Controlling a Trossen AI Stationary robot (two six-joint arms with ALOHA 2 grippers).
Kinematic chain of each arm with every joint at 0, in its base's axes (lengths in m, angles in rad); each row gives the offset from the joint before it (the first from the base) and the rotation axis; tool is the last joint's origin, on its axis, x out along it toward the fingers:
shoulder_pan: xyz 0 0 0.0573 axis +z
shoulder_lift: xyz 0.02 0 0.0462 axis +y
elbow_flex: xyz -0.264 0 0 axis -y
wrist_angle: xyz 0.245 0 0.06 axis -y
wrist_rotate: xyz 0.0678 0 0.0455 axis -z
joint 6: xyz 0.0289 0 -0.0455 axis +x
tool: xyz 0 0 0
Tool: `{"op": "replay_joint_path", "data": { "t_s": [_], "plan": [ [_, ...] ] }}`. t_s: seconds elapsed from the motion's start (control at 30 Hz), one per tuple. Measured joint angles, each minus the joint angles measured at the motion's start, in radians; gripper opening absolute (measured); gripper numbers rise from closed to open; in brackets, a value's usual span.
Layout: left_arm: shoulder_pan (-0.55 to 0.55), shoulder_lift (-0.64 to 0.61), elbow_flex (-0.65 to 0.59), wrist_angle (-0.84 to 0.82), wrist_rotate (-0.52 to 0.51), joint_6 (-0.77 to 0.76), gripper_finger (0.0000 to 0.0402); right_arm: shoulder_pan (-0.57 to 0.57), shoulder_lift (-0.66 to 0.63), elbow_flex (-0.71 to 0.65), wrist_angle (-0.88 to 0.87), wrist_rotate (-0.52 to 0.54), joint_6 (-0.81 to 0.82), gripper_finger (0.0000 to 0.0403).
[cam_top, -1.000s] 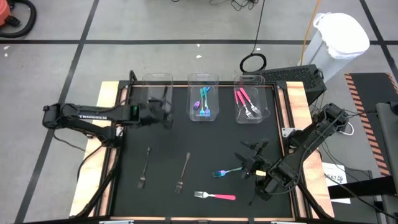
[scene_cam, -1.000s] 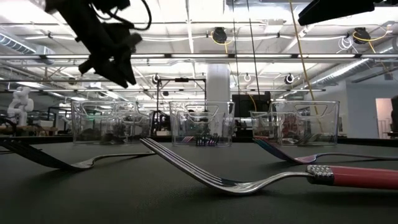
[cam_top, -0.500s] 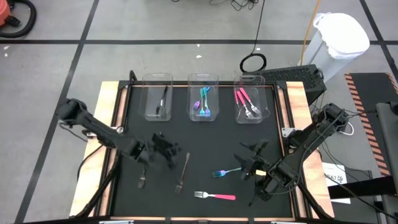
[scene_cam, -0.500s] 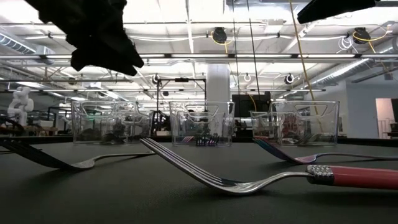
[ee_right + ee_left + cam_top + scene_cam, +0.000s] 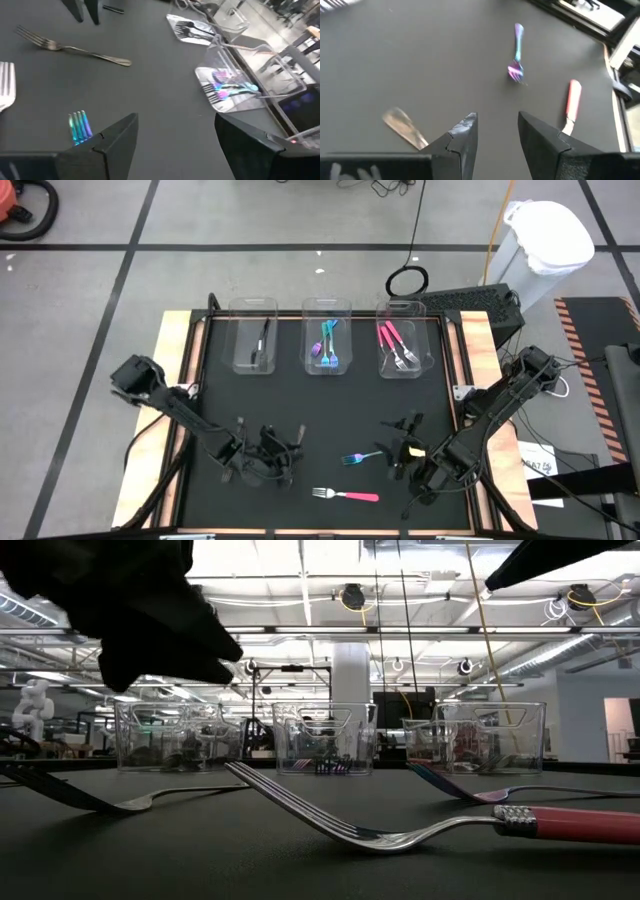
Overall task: Sort silverware by color (type)
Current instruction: Put the black fork into the left transparent bin
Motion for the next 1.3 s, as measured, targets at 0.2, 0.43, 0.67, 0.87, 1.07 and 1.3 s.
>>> {"op": "replay_joint_path", "data": {
  "t_s": [0.2,0.43,0.67,0.87,1.07,1.3],
  "plan": [
    [-0.013,0.083,0.015,0.090,0.024,-0.034,0.0164,0.000,0.000,0.000,0.057,-0.093,0.000,0.0258],
    [-0.020,0.156,0.093,0.085,0.023,-0.026,0.0262,0.015,0.002,0.000,0.099,-0.123,0.004,0.0258],
    [-0.024,0.233,0.177,0.063,0.017,-0.005,0.0340,0.033,0.030,0.000,0.214,-0.123,-0.063,0.0258],
    [-0.028,0.254,0.231,-0.095,-0.083,-0.005,0.0355,0.038,0.061,0.000,0.288,-0.125,-0.128,0.0258],
    [-0.033,0.254,0.232,-0.107,-0.160,-0.006,0.0355,0.038,0.061,0.000,0.291,-0.148,-0.134,0.0258],
    [-0.046,0.253,0.232,-0.110,-0.187,0.047,0.0354,0.038,0.061,0.000,0.290,-0.148,-0.142,0.0258]
  ]
}}
